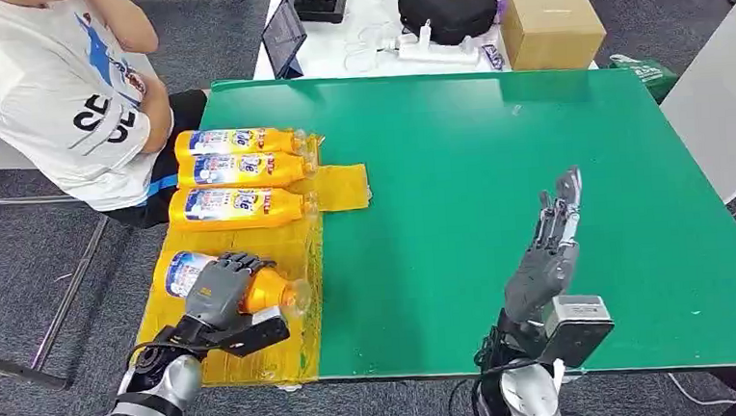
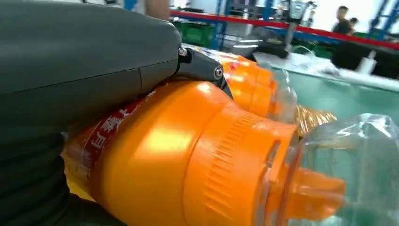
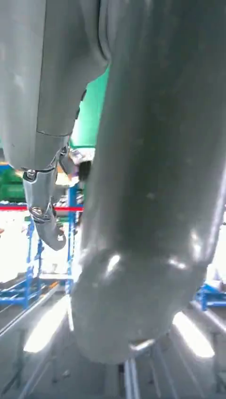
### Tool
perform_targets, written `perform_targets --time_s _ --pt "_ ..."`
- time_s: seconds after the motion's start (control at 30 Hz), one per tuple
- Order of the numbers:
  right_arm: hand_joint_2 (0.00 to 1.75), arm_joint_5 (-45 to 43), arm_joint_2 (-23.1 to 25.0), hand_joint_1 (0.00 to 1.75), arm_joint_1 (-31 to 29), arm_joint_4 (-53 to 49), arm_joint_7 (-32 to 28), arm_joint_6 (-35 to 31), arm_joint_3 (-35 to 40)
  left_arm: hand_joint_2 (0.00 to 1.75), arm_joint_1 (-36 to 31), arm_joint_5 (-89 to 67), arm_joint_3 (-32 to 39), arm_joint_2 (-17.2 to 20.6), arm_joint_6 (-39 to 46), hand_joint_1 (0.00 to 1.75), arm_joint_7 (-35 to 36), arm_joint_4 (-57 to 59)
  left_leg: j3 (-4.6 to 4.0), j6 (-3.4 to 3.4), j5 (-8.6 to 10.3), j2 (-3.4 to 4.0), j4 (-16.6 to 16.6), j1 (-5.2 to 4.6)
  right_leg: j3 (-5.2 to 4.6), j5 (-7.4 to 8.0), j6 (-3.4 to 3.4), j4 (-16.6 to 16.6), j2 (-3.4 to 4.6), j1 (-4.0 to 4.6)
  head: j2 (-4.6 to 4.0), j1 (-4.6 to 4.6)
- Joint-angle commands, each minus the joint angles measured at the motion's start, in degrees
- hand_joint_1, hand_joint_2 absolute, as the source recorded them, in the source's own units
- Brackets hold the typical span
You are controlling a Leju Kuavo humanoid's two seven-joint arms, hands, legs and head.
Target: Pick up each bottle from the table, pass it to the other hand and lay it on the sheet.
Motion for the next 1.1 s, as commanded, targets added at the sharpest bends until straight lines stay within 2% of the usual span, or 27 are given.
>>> perform_targets --time_s 0.03,0.07,0.17,0.2,0.23,0.27,0.4,0.6,0.63,0.67,0.8,0.87,0.97,1.0,1.07,1.1 --pt "0.0 -0.7 -0.1 0.0 -3.4 8.8 1.1 1.4 0.1 1.75 -2.0 0.1 -6.0 2.5 -1.3 1.26 -0.8 9.5 0.37 -0.05 -0.07 0.15 -0.1 0.05 0.34 -0.01 -0.1 -0.1 0.08 0.07 0.0 -0.02" --pt "0.0 -0.8 0.0 0.0 -3.5 9.1 1.2 1.6 0.1 1.75 -1.9 0.3 -6.4 2.6 -1.7 0.14 -1.0 9.4 0.3 -0.04 -0.05 0.15 -0.1 0.04 0.26 0.0 -0.07 -0.1 0.09 0.06 0.0 0.0" --pt "0.0 -0.8 0.1 0.0 -3.5 9.4 1.2 1.5 0.2 1.75 -1.6 0.5 -6.5 2.6 -1.6 0.14 -1.0 9.3 0.53 -0.07 -0.11 0.22 -0.1 0.08 0.49 -0.03 -0.13 -0.2 0.13 0.1 0.0 0.0" --pt "0.0 -0.8 0.1 0.0 -3.5 9.4 1.2 1.5 0.2 1.75 -1.6 0.5 -6.5 2.6 -1.6 0.0 -1.0 9.3 0.29 -0.03 -0.06 0.14 -0.1 0.02 0.26 0.0 -0.06 -0.1 0.1 0.03 0.0 -0.02" --pt "0.0 -1.0 0.1 0.0 -3.6 9.6 1.4 1.8 0.2 1.75 -1.4 2.0 -6.5 2.4 -2.3 0.0 -2.0 8.9 0.41 -0.04 -0.11 0.19 -0.1 0.06 0.38 -0.03 -0.08 -0.1 0.12 0.08 0.0 0.0" --pt "0.0 -1.1 0.1 0.0 -3.7 9.9 1.6 2.1 0.2 0.0 -1.0 2.8 -6.7 2.3 -3.0 0.0 -2.5 8.4 0.26 -0.02 -0.04 0.1 -0.1 0.02 0.24 -0.01 -0.05 -0.1 0.05 0.03 0.0 0.0" --pt "0.0 -1.1 0.4 0.0 -4.2 11.5 1.8 2.2 0.4 0.0 0.6 7.1 -6.4 1.2 -5.9 0.0 -3.3 6.6 0.34 -0.02 -0.08 0.11 -0.1 0.02 0.33 -0.03 -0.05 -0.1 0.09 0.02 0.0 -0.02" --pt "0.0 -1.2 0.5 0.0 -4.6 13.1 2.1 1.9 0.2 0.0 1.9 13.2 -6.8 2.5 -11.0 0.0 -5.0 4.2 0.3 -0.02 -0.04 0.0 -0.1 0.0 0.34 0.0 -0.05 -0.1 0.02 0.01 0.0 0.0" --pt "0.0 -1.3 0.4 0.0 -4.7 13.4 2.2 1.8 0.1 0.0 2.4 15.7 -6.3 2.5 -12.9 0.0 -5.9 3.6 0.57 -0.06 -0.13 0.14 -0.1 0.07 0.59 -0.03 -0.13 -0.2 0.1 0.09 0.0 0.0" --pt "0.0 -1.3 0.4 0.0 -4.7 13.6 2.2 1.8 0.1 0.0 2.6 16.5 -6.1 2.6 -13.5 0.0 -6.1 3.3 0.36 -0.03 -0.04 0.02 -0.1 0.0 0.4 0.0 -0.06 -0.1 0.03 0.01 0.0 0.0" --pt "0.0 -1.3 0.4 0.0 -4.7 13.8 2.2 1.8 0.1 0.0 2.8 16.6 -6.2 2.7 -13.6 0.0 -6.2 3.1 0.65 -0.07 -0.12 0.17 -0.1 0.08 0.68 -0.01 -0.14 -0.2 0.12 0.1 0.0 -0.02" --pt "0.0 -1.4 0.4 0.0 -4.7 13.9 2.3 1.9 0.2 0.0 3.4 19.9 -5.1 2.3 -15.6 0.0 -7.0 2.2 0.46 -0.03 -0.04 0.0 -0.1 0.02 0.5 -0.01 -0.06 -0.1 0.01 0.03 0.0 0.0" --pt "0.0 -1.5 0.5 0.0 -4.7 14.9 2.3 1.9 0.6 0.0 6.0 33.0 0.6 -1.2 -22.2 0.0 -10.1 -2.5 0.48 -0.03 -0.06 0.06 -0.1 0.03 0.51 -0.01 -0.07 -0.1 0.06 0.04 0.0 0.0" --pt "0.0 -1.5 0.7 0.0 -4.4 15.0 2.3 1.8 0.7 0.0 6.9 37.0 3.5 -3.8 -21.9 0.0 -10.5 -5.4 0.57 -0.05 -0.1 0.12 -0.1 0.05 0.58 -0.02 -0.1 -0.1 0.09 0.07 0.0 -0.02" --pt "0.0 -1.3 1.0 0.0 -3.4 14.4 2.4 1.6 0.9 0.0 7.6 39.8 8.6 -9.2 -14.7 0.0 -10.1 -11.1 0.41 -0.02 -0.05 -0.03 0.0 0.05 0.46 -0.03 -0.05 -0.1 -0.06 0.06 0.0 0.0" --pt "0.0 -0.7 1.2 0.0 -2.9 14.1 2.8 2.1 1.4 0.0 7.3 40.2 11.4 -12.9 -6.0 0.0 -11.7 -14.5 0.42 -0.02 -0.1 -0.06 0.0 0.07 0.5 -0.07 -0.06 0.0 -0.11 0.09 0.0 -0.02"
